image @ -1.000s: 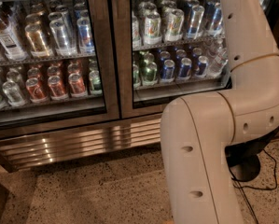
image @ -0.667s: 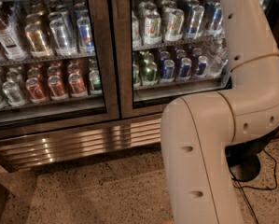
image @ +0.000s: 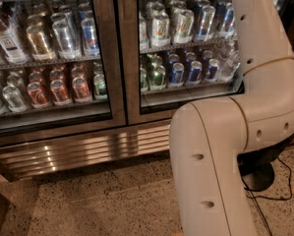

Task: Open right fridge door

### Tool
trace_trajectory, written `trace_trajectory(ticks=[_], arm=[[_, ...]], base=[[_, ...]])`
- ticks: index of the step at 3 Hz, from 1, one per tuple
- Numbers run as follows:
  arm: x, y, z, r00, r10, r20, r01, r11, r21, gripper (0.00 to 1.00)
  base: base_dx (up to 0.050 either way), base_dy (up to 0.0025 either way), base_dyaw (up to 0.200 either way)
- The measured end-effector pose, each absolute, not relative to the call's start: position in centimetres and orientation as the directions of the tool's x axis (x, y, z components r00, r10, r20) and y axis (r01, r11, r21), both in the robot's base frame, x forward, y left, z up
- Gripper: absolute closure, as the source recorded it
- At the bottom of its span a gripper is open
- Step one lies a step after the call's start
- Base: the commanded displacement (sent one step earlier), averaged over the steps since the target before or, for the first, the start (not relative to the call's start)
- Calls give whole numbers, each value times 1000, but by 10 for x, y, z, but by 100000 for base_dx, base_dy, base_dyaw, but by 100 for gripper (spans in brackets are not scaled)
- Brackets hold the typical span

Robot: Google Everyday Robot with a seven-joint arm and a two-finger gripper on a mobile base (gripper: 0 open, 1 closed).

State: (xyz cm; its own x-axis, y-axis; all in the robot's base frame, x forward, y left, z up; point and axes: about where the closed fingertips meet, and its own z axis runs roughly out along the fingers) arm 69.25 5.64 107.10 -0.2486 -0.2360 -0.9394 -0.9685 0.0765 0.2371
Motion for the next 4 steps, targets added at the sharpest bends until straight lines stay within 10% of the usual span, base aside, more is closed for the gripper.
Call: trace_trajectory(ticks=[3,4], arm=[[694,56,1071,-248,-234,-940,-968,79,236,100],[701,53,1075,-248,-234,-940,-968,79,236,84]], base=[[0,0,0],[0,0,0]])
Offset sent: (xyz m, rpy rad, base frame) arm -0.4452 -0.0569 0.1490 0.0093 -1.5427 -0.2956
